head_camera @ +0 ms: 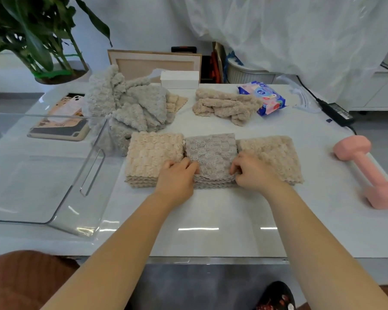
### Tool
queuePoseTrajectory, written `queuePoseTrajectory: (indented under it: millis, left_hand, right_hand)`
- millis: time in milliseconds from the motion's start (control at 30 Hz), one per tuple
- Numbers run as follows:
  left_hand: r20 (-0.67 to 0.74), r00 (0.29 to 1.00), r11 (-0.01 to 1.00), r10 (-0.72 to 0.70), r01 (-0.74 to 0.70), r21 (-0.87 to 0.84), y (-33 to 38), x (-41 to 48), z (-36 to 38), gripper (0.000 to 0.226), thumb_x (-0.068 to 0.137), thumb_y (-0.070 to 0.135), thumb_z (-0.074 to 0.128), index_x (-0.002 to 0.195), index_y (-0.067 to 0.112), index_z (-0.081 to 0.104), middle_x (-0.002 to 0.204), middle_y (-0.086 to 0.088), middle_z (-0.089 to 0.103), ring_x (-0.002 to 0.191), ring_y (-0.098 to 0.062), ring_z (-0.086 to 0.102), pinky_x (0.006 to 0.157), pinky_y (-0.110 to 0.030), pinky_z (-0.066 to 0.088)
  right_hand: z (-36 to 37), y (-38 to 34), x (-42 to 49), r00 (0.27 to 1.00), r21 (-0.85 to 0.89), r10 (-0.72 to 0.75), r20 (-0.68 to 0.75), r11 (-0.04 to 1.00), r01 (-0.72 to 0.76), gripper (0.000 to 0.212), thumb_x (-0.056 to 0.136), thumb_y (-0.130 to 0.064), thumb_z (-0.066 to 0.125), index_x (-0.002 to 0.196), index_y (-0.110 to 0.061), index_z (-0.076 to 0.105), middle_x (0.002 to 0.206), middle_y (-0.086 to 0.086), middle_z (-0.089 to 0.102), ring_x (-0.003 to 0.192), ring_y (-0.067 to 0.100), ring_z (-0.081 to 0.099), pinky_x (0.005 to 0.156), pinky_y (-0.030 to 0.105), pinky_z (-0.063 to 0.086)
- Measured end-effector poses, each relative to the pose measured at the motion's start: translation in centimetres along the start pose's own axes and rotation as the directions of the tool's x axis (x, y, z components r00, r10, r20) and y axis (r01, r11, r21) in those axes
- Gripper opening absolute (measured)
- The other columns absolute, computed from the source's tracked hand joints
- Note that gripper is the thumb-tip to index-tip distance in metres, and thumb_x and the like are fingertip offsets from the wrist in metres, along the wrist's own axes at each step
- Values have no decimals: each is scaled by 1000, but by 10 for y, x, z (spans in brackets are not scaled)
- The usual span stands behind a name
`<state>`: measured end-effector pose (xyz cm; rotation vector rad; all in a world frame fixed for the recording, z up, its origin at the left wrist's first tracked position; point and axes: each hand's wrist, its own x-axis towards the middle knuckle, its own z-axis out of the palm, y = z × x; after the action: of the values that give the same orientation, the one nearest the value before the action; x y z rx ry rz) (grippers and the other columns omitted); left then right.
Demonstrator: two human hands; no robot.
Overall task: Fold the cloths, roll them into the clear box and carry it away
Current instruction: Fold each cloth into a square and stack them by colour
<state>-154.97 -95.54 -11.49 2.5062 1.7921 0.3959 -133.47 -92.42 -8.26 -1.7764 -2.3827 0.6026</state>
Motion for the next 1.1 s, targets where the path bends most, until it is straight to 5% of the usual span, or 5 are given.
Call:
queuePoseTrajectory:
  millis: [200, 600, 833, 967, 1100]
  left_hand:
    - [8, 999, 999, -40, 40, 19, 7, 29, -24, 66, 78, 68, 47, 130, 27, 47, 147, -3, 30, 138, -23, 25, 113, -46, 12]
    - [449, 889, 986, -87, 12, 167, -10, 39, 4, 120, 65, 89, 41, 149, 25, -16, 157, 2, -22, 144, -21, -21, 111, -58, -16]
    - [168, 968, 852, -189, 246, -461, -22, 57, -60, 57, 87, 58, 51, 129, 21, 53, 133, 0, 49, 120, -19, 49, 102, -40, 40]
    - [-115, 882, 850, -458, 396, -348, -64, 89, -68, 28, 97, 26, 46, 116, 9, 58, 126, -13, 47, 107, -27, 50, 88, -36, 44]
    - [157, 763, 770, -627, 638, -30, -103, 105, -48, 41, 96, 31, 44, 130, 8, 49, 146, -23, 19, 134, -39, 20, 111, -47, 26]
  right_hand:
    - [-7, -10, 12, 953, -152, -94, -289, 987, 52, 34, 83, -15, 49, 116, -17, 59, 122, 4, 52, 113, 27, 46, 87, 37, 37]
    - [30, -8, 23, 998, -316, 54, -29, 947, -61, 55, 99, -25, 26, 152, -28, 11, 159, -10, 8, 147, 15, 0, 114, 47, 3]
    - [3, -15, 11, 909, 24, 70, -410, 998, -66, 35, 90, -12, 47, 120, -22, 61, 137, -2, 45, 129, 19, 34, 100, 38, 23]
    - [-3, -26, 12, 896, 41, 84, -437, 996, -74, 28, 91, -16, 46, 112, -22, 63, 128, -3, 46, 120, 19, 39, 93, 37, 26]
    - [1, -40, 14, 924, 33, 29, -382, 999, -17, 28, 92, -18, 44, 113, -22, 62, 127, -5, 45, 119, 17, 38, 94, 35, 25]
